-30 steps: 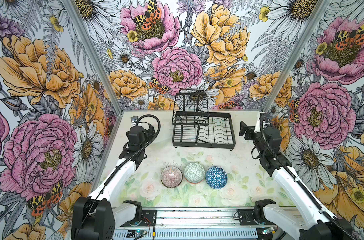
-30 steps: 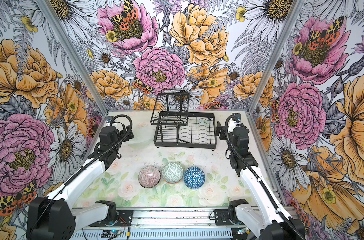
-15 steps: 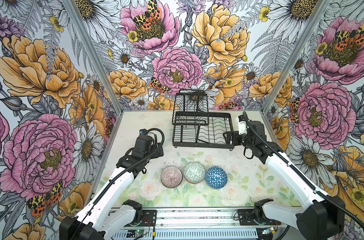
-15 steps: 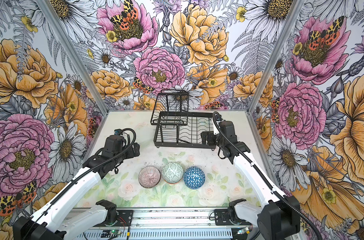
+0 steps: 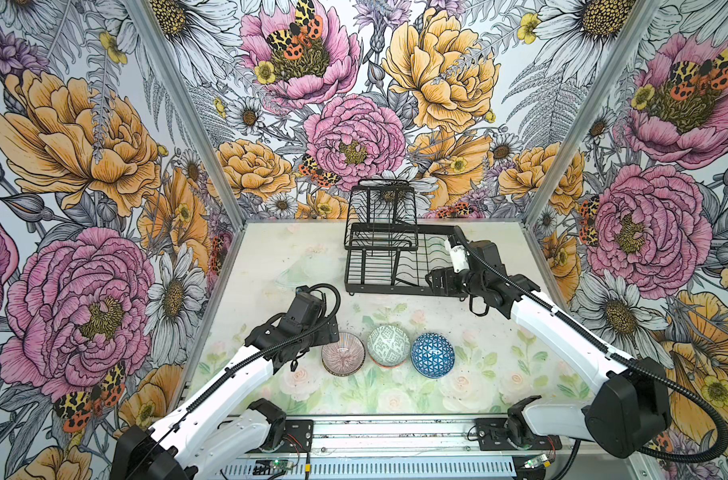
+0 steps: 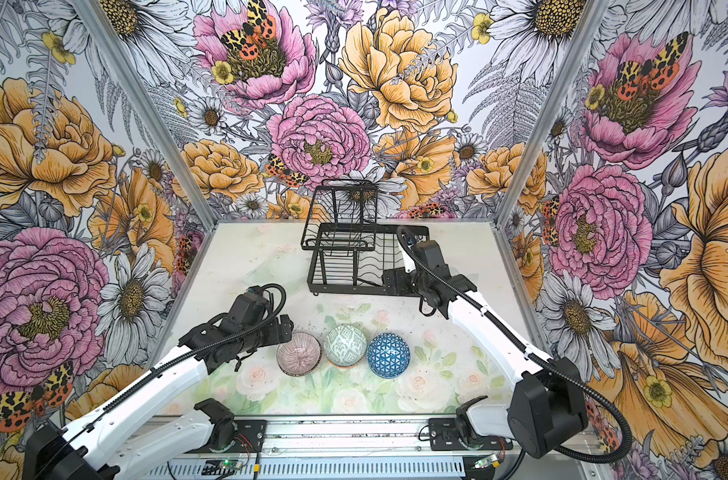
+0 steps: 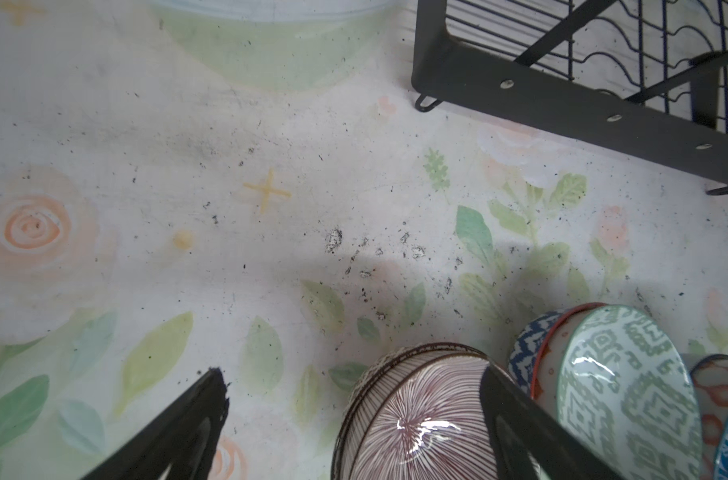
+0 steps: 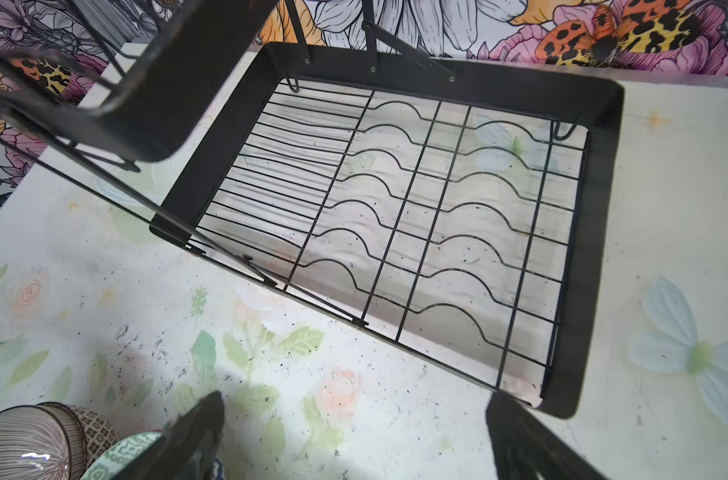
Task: Load the bowls into the dish rack
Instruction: 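Lower the left gripper onto the purple-striped bowl while the right gripper nears the rack, then close the left gripper on the purple-striped bowl rim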
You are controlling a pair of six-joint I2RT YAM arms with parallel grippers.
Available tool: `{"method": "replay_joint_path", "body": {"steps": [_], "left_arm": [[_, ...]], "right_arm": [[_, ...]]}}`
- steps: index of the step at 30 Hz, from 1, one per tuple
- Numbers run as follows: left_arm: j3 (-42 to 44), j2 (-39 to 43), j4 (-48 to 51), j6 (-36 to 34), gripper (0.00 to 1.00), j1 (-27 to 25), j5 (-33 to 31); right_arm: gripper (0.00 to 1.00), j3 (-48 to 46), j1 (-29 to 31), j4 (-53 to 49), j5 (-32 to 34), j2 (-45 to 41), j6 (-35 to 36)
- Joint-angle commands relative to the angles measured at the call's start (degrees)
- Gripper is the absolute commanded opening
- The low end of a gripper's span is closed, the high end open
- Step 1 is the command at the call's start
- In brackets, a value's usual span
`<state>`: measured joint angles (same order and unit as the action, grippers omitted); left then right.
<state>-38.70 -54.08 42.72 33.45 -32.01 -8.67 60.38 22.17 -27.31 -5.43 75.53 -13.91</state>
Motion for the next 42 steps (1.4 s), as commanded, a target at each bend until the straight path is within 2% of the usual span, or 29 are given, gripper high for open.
{"method": "replay_joint_path", "body": {"steps": [1, 6, 11, 18, 21, 33, 42], "left_arm": [[1.04, 1.17, 2.42, 5.02, 0.91, -3.09, -0.82], [0.65, 2.29, 8.17, 8.63, 0.84, -7.29, -5.48], [0.08, 0.40, 9.95, 10.88, 0.69, -9.77, -6.50], [-0.49, -2.44, 10.18, 10.51, 0.38, -9.91, -6.85], [-1.23, -3.59, 10.12, 9.92, 0.29, -9.91, -6.58], [-3.15, -5.77, 10.02, 8.21, 0.15, -9.98, -6.28], [-3.57, -5.60, 10.19, 8.12, 0.00, -9.91, -5.75]], "right_arm": [[1.00, 1.77, 0.24, -0.43, 1.34, -0.11, 0.18], [1.00, 0.82, 0.33, -0.38, 1.86, -0.14, -0.16], [0.99, 0.71, 0.33, -0.32, 2.17, 0.30, 0.07], [1.00, 1.06, 0.33, -0.34, 2.50, 1.68, 0.64], [1.00, 1.14, 0.33, -0.20, 2.61, 2.12, 0.77], [0.99, 1.31, 0.32, -0.13, 2.88, 2.74, 1.17], [0.99, 0.98, 0.24, -0.11, 3.08, 2.77, 1.40]]}}
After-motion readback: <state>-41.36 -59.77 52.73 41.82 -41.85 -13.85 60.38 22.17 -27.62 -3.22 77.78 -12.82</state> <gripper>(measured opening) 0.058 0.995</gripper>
